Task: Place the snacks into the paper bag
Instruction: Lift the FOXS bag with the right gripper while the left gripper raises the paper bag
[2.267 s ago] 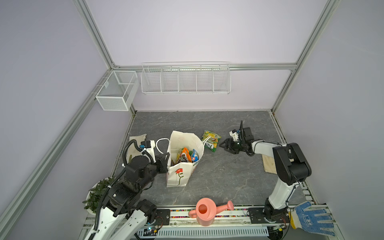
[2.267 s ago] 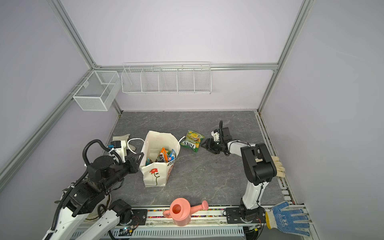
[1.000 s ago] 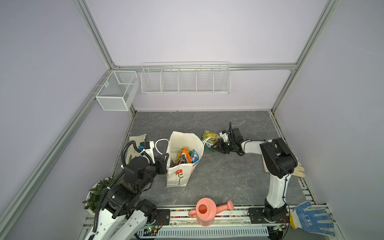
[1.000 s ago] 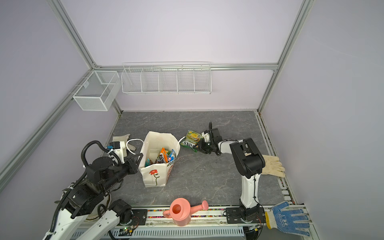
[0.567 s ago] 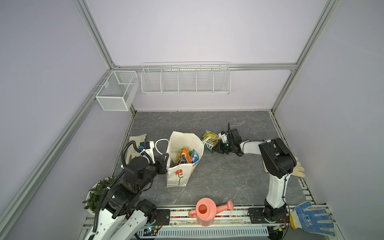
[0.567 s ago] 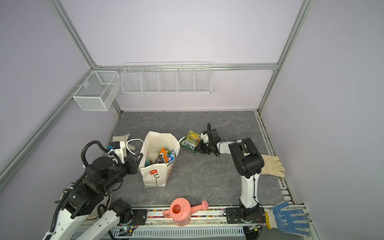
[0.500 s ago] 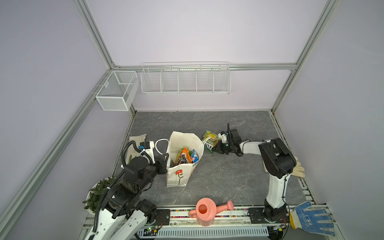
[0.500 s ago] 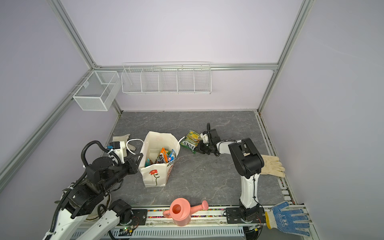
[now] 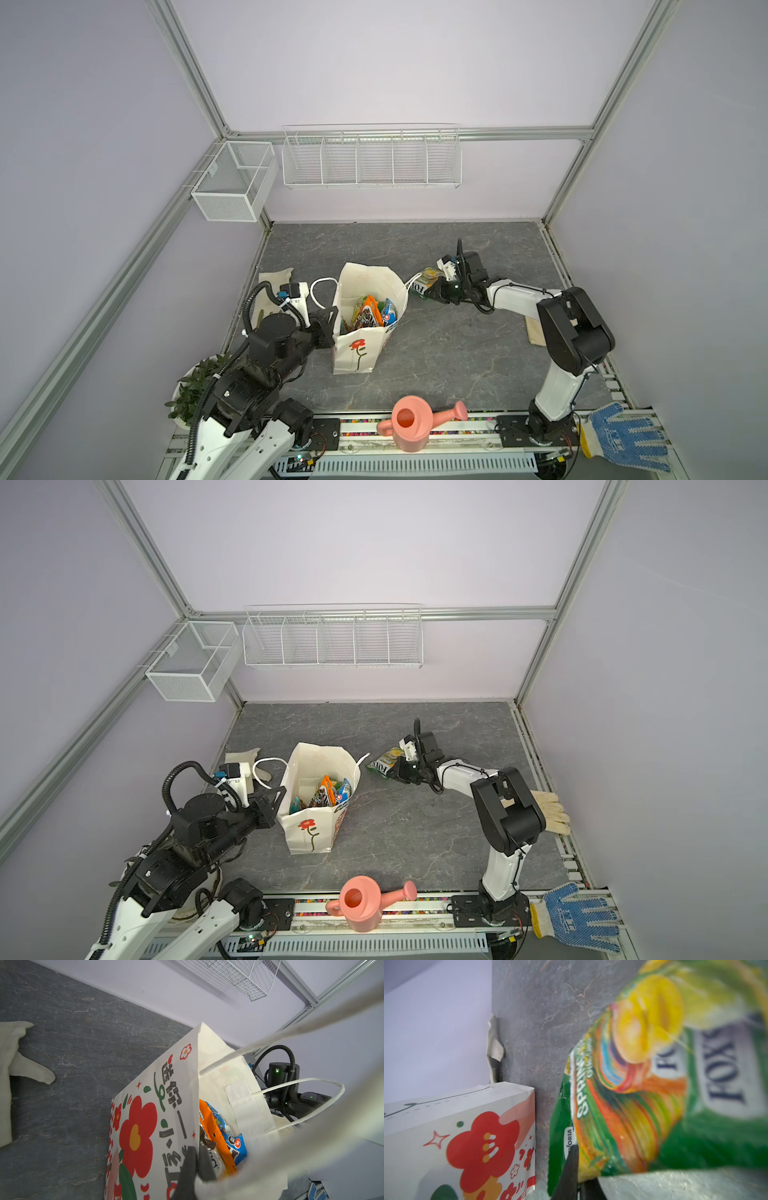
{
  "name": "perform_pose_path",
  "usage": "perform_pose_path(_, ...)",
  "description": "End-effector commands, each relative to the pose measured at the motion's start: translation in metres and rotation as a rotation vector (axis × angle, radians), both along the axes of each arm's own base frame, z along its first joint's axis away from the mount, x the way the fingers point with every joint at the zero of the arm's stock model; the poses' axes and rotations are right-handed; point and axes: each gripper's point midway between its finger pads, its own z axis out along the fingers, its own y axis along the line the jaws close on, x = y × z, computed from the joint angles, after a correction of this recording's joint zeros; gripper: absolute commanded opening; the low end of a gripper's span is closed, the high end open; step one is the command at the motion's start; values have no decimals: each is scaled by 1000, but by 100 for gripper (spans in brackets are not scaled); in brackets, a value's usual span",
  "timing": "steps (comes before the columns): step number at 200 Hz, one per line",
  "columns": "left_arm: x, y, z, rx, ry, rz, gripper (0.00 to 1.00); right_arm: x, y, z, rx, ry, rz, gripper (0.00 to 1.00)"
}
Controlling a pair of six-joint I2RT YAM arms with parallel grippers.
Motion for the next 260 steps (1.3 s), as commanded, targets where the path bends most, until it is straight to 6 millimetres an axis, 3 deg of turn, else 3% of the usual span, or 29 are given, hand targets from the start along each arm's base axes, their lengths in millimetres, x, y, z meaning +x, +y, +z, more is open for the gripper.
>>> perform_pose_path(1,-1,0,7,-15,-16,-1,0,-8,-3,20,-30,-59,19,7)
perform_pose_path(106,1,-1,16,-22,-29,0,0,-24,-13,76,-53,-183,12,7)
perform_pose_path(153,6,-5,37,-43,-64,-6,0,-31,-22,93,-66,-227,-2,7)
perform_pose_path(260,29,-36,77,-108,-119,-83,0,-46,-53,119,-152,-321,-64,7)
